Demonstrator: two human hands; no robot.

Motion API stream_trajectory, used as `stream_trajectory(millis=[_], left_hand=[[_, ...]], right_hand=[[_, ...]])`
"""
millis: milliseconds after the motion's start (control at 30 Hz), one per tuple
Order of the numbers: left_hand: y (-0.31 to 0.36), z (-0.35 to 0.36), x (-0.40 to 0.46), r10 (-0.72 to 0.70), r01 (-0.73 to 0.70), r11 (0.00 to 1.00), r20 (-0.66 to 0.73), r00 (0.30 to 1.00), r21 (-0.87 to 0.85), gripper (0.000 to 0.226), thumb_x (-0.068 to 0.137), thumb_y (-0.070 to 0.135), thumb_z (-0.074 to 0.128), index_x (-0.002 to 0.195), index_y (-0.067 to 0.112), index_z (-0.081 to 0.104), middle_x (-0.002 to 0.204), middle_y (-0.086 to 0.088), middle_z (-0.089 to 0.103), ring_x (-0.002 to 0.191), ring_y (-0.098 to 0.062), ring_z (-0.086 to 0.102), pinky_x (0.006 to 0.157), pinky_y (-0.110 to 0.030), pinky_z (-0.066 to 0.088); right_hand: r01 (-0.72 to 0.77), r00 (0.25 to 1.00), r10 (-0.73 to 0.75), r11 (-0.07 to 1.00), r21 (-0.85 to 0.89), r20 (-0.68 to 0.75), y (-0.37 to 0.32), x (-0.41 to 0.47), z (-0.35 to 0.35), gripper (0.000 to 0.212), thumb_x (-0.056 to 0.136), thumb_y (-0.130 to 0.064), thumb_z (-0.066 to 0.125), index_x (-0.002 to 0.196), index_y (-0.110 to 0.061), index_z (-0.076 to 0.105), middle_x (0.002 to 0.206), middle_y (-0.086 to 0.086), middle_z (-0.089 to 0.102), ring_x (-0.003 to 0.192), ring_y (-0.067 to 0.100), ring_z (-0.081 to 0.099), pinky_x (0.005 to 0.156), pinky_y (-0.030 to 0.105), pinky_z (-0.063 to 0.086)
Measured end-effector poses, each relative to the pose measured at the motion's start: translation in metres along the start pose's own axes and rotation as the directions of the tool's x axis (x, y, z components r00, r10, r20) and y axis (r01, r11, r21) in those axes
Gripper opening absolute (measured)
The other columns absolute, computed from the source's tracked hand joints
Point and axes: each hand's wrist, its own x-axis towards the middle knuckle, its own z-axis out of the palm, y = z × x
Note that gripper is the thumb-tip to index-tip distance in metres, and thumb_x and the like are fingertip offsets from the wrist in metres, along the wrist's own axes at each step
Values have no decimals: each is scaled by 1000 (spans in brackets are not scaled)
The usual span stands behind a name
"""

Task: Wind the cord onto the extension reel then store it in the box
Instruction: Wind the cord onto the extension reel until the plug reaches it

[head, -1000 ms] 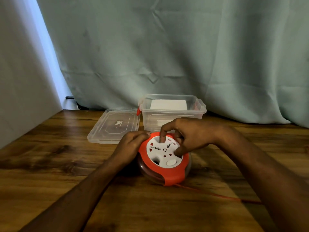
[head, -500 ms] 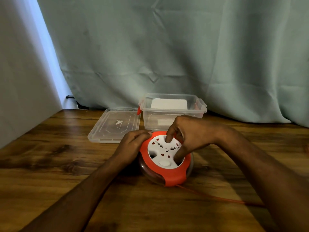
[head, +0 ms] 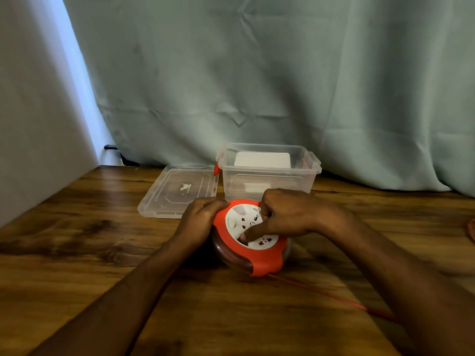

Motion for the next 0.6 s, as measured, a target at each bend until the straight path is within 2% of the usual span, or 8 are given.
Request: stream_trajectory(millis=[100,167,233,300,400,500,600], left_hand=[[-1,1,1,4,-4,999,6,1000,45,33,105,26,55,85,22,81,85,-6,82,82,-24,79,89,-44,62],[-2,1,1,22,-23,998,27,999,62,32,105,26,53,91,18,81,87,-7,82,82,-23,79,88,-42,62],[-1,1,1,24,-26,998,23,999,65,32,106,25,53,93,15,81,87,-9,82,81,-23,79,86,-42,62],[-1,0,1,23,-25,998,30,999,63,35,106,26,51,94,11,81,88,-12,81,82,-27,79,86,-45,62],[-1,0,1,38,-42,996,48,998,74,38,107,26,49,98,6,80,90,-16,81,85,-33,78,88,-49,61],[-2,-1,1,36,-39,997,43,998,67,38,106,25,49,96,5,80,90,-17,80,86,-35,77,88,-50,61],[-1,0,1,33,-36,998,48,998,60,37,106,25,49,97,7,80,89,-14,81,86,-32,78,84,-45,62]], right_hand=[[32,999,-32,999,-38,9,4,-4,-9,47,80,-68,73,83,-21,74,96,-6,80,79,8,76,69,29,63],[81,992,-90,991,-108,-85,11,-7,-18,36,83,-61,76,89,-25,78,86,-13,76,76,4,69,63,25,53],[149,969,-174,978,-146,-176,17,-9,-26,30,80,-48,84,105,-34,76,95,-19,70,84,3,63,68,25,50],[243,962,-247,969,-44,-119,17,-7,-26,45,77,-28,88,118,-40,72,112,-22,68,96,1,62,79,27,56],[279,960,-279,960,13,-23,12,-2,-19,62,75,-10,87,124,-43,68,117,-25,63,98,-2,60,86,33,60],[299,954,-298,954,8,-26,15,1,-16,68,75,-8,87,127,-45,64,120,-23,63,99,5,61,86,38,60],[290,957,-290,957,-2,-28,18,1,-14,69,78,-10,85,132,-46,61,131,-21,60,113,8,58,89,36,60]])
